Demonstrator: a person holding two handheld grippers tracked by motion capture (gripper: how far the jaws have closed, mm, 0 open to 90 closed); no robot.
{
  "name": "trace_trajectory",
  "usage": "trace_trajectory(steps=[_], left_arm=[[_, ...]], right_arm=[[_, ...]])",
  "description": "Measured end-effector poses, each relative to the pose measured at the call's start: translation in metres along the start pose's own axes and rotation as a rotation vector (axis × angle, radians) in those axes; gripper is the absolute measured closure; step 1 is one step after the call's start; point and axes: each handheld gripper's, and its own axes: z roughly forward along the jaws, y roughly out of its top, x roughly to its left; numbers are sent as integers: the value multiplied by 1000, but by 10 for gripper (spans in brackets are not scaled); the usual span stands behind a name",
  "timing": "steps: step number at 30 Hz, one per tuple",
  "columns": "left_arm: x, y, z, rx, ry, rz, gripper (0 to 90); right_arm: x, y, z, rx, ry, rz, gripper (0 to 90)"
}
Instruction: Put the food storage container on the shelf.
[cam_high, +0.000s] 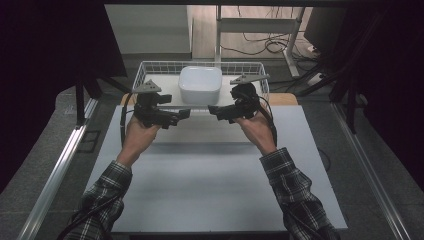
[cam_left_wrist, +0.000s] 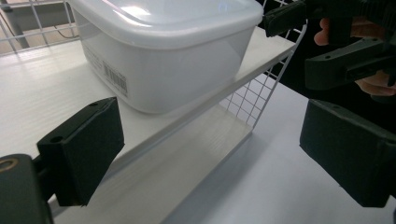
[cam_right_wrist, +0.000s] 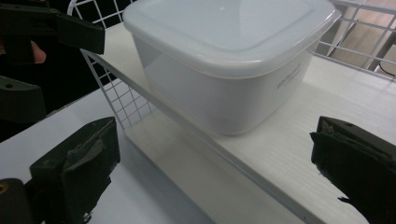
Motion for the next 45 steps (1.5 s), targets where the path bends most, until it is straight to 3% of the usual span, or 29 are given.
trace_trajectory(steps=[3, 5, 15, 31, 45], left_arm=[[-2, -6, -1, -21, -1, 20, 64], [-3, -9, -3, -23, -15, 12, 65], [-14, -28, -8, 13, -58, 15, 62], [-28, -66, -4, 66, -64, 13, 41], [-43, -93, -2, 66, -85, 5, 46]], right_arm=[[3, -3, -3, -2, 9, -6, 9], [5, -5, -5, -2, 16, -16, 9], [13, -22, -13, -8, 51, -52, 6], [26, -59, -21, 5, 87, -89, 0], [34, -87, -22, 14, 107, -77, 0]])
